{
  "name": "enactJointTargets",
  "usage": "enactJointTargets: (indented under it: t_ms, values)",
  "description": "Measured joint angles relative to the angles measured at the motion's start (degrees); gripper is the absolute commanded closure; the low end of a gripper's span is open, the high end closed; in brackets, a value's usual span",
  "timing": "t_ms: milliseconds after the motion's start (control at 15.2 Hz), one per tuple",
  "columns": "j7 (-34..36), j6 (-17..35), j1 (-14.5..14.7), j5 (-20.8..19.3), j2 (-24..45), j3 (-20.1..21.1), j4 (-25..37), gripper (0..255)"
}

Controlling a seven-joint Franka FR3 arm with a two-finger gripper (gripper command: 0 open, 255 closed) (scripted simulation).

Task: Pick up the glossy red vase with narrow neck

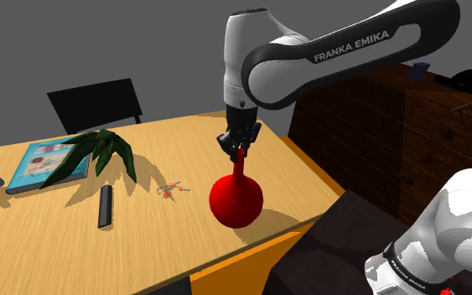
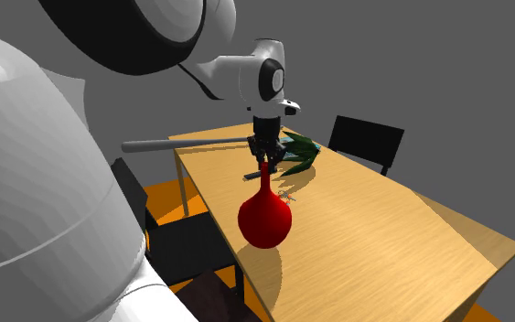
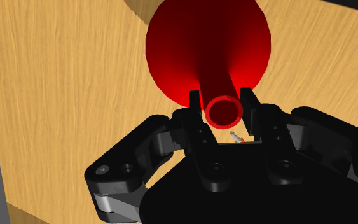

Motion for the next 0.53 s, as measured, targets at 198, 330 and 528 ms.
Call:
enactJointTargets:
  t_ms: [198, 330, 528]
  values:
    - [-0.3, -2.4, -0.1, 0.2, -0.8, -0.2, 1.6, 255]
    - [-0.2, -3.9, 0.0, 0.3, -1.1, -0.2, 2.8, 255]
    - [-0.4, -6.1, 0.0, 0.5, -1.6, -0.3, 4.6, 255]
